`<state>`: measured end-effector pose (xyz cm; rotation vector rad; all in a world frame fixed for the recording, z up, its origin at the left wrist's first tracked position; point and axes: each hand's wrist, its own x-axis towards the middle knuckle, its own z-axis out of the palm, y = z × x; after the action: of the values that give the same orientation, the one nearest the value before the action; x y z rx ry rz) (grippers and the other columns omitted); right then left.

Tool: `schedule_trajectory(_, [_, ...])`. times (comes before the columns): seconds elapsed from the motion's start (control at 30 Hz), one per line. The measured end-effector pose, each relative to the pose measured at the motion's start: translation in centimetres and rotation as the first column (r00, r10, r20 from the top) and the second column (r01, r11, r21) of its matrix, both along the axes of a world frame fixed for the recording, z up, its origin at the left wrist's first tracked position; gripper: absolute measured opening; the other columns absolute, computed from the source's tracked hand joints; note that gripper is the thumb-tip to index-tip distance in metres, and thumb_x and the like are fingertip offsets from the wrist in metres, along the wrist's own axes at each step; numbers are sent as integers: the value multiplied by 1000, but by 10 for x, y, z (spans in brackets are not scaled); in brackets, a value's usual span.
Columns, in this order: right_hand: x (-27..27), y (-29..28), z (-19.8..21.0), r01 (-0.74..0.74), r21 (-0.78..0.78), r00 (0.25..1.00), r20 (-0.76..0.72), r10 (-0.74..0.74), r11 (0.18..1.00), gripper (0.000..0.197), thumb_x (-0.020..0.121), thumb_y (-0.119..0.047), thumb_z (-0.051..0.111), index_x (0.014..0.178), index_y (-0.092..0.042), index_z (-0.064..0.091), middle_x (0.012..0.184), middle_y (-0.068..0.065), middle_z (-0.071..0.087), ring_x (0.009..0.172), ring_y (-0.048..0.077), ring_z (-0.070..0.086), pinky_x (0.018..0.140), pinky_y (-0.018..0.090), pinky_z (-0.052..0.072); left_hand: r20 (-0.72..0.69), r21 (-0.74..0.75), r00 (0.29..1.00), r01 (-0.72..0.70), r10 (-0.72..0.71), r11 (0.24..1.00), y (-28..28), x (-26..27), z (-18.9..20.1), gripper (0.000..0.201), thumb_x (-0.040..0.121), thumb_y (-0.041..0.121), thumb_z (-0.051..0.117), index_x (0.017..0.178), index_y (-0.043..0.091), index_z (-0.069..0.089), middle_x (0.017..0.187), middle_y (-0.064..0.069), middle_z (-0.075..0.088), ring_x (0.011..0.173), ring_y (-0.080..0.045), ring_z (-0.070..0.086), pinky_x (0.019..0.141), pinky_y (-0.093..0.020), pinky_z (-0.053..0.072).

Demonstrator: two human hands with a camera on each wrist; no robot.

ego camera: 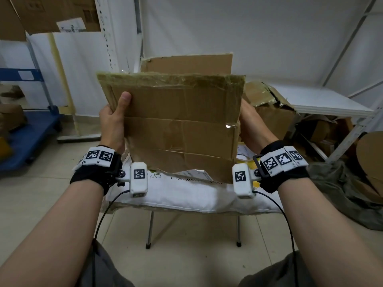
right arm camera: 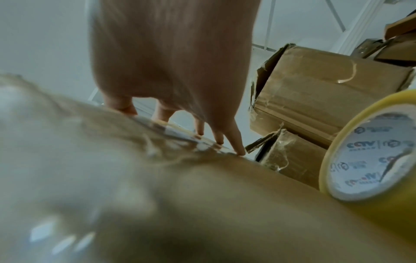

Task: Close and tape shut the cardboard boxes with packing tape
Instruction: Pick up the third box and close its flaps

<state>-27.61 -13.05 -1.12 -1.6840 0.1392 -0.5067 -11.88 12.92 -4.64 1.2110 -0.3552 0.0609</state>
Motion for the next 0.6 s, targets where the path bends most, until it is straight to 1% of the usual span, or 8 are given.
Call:
schedule_trajectory(0.13, [1,2,3,7,-9,1000,-10,-7,1000,51,94,-38,55,133,-4,56,135,17,62,119,43,60,95,56,46,8,1,1000,7,-7,1000,0,0,0,25,88,41,71,101,20,69,96,5,77,94,-12,72,81,-27,56])
schedule_trajectory(0.2, [1,2,2,18,17,1000,-7,-17,1000,56,89,-34,57,133,1,53,133,23,61,108,45,60,90,53,42,22,18,1000,-11,10,1000,1,1,0,23,86,39,73,99,19,71,96,4,77,93,-14,71,83,-31,57])
schedule_trajectory(0.27, [3,1,1,28,20,1000,0,-28,999,54,90,-33,57,134,-1,53,133,21,62,116,44,61,100,60,45,25,25,1000,-15,14,1000,2,2,0,23,85,39,74,96,19,73,96,3,77,93,-16,71,84,-32,58])
schedule_trajectory(0.33, [4,-1,-3,26,20,1000,-5,-26,999,50,95,-39,56,138,-14,54,135,13,63,124,41,59,107,66,42,0,1,1000,-15,15,1000,2,1,1,27,84,44,74,93,18,74,96,2,77,94,-17,71,86,-33,58])
schedule_trajectory(0.4, [5,-4,-6,31,57,999,-9,-30,998,56,93,-54,57,145,-34,47,143,2,58,128,32,58,108,64,43,-25,-40,1000,-15,14,999,2,2,2,32,86,47,71,95,17,73,97,2,77,97,-15,71,87,-31,57])
schedule_trajectory(0.47, [6,-9,-9,63,107,998,-15,-61,992,65,92,-69,51,150,-42,37,151,-3,49,135,26,53,111,62,41,-36,-70,999,-2,0,998,3,2,4,25,93,41,65,99,17,72,97,4,77,96,-11,71,85,-27,56])
schedule_trajectory(0.53, [6,-17,-12,108,190,994,-51,-100,976,61,98,-67,40,149,-32,40,141,0,59,131,31,56,112,55,41,-37,-92,999,11,-15,996,4,2,3,23,96,35,62,104,16,71,101,2,76,98,-12,70,92,-31,56])
schedule_trajectory(0.6, [4,-24,-17,145,221,983,-146,-114,965,57,102,-62,36,141,-23,49,111,-2,70,112,30,67,96,43,49,-36,-107,999,9,-13,994,5,4,3,22,98,35,60,105,17,71,106,-1,76,104,-16,69,98,-35,54])
